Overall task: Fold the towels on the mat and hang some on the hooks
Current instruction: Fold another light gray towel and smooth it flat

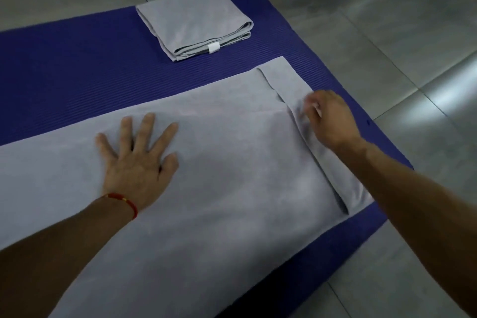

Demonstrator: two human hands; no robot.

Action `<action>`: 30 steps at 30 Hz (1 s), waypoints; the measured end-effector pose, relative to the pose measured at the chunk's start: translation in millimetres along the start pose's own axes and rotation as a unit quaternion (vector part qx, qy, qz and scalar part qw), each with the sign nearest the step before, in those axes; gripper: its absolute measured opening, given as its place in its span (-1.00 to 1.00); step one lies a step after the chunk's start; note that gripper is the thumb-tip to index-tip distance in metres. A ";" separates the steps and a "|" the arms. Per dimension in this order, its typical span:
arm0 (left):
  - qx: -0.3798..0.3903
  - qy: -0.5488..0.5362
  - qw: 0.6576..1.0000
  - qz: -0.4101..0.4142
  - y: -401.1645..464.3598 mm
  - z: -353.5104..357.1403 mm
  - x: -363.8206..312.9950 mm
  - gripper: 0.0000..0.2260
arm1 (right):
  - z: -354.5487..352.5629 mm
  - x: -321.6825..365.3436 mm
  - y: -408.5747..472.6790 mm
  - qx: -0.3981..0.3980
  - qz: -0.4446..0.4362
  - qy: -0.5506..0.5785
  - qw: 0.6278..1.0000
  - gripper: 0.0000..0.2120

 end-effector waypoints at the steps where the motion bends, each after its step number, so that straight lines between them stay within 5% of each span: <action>1: 0.000 -0.002 1.000 0.000 0.3 -0.7 0.5 -0.44 | 3.5 25.2 25.2 -0.004 -0.044 0.001 0.999 -0.76; 8: -0.007 -0.016 1.000 0.005 -0.4 -2.8 1.7 -0.44 | 31.6 98.1 146.4 0.134 -0.103 -0.106 0.980 -0.64; 13: 0.006 0.004 1.000 0.008 0.4 -3.3 2.0 -0.42 | 43.5 111.9 161.3 0.226 -0.168 -0.182 0.942 -0.82; 19: 0.007 0.012 1.000 -0.002 1.1 -4.6 2.6 -0.42 | 28.5 121.3 179.5 0.084 -0.188 -0.202 0.958 -0.84; 22: 0.000 0.009 1.000 -0.022 -0.2 -4.6 5.7 -0.42 | 45.9 100.7 162.3 0.104 -0.123 -0.134 0.978 -0.58; 25: -0.010 0.012 0.999 -0.028 -1.0 -6.4 4.9 -0.41 | 53.7 78.9 124.9 0.023 -0.025 -0.077 0.996 -0.46; 30: -0.020 0.023 0.999 -0.029 -1.1 -4.7 5.8 -0.41 | 100.7 62.8 81.4 0.110 -0.002 -0.145 0.983 -0.32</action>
Point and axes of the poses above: each hand's wrist, its own y-axis towards the middle knuckle, its own z-axis out of the palm, x = y × z, the point moved 7 cm from there along y, towards the middle knuckle, and after that the axes turned 1 degree about z, right-handed, at the moved point
